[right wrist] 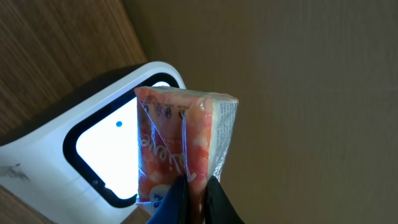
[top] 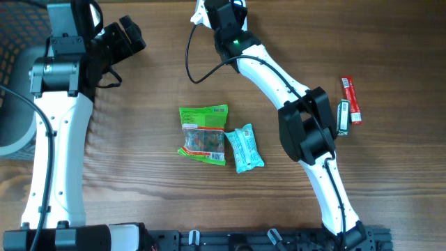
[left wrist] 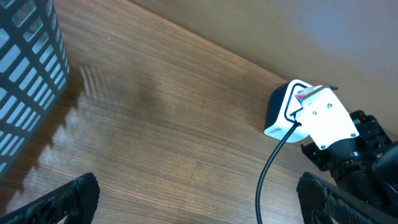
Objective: Scan the item barcode
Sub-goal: 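Raise the red Kleenex pack under the white scanner with the right gripper, then lower the Kleenex pack at the table's right edge and release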
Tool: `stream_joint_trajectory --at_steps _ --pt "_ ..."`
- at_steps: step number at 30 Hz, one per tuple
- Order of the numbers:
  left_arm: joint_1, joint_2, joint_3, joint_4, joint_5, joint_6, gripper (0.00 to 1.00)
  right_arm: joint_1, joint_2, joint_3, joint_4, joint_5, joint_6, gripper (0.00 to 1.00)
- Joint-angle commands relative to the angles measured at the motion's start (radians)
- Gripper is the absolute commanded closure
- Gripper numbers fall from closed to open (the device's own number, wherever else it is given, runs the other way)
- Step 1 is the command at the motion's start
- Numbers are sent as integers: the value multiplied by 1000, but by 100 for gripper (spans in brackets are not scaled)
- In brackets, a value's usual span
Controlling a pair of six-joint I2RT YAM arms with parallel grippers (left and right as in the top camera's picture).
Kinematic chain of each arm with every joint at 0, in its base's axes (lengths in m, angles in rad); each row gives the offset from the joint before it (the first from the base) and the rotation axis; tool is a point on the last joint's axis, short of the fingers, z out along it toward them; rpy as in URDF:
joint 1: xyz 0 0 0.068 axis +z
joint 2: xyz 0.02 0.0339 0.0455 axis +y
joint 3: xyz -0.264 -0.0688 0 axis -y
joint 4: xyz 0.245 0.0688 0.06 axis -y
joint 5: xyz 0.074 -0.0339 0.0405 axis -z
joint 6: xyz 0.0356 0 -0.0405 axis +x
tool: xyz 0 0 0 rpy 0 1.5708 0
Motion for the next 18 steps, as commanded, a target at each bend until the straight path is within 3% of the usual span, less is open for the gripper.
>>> stream_joint_trajectory --at_steps 1,4,6,8,12,18 --pt "-1 3 1 2 -10 12 0 6 -1 6 32 5 80 96" --pt "-1 3 1 2 -10 12 0 2 -74 6 -10 -62 182 96" --pt "-1 3 1 2 -10 12 0 -2 -188 6 -149 -143 336 95" --pt "-1 3 1 2 -10 12 0 -10 -317 6 -354 -173 500 96" --pt "-1 3 1 2 -10 12 0 -26 -525 6 -793 -209 649 96" --pt "-1 3 1 2 -10 12 0 -219 -588 -20 -1262 -528 780 96"
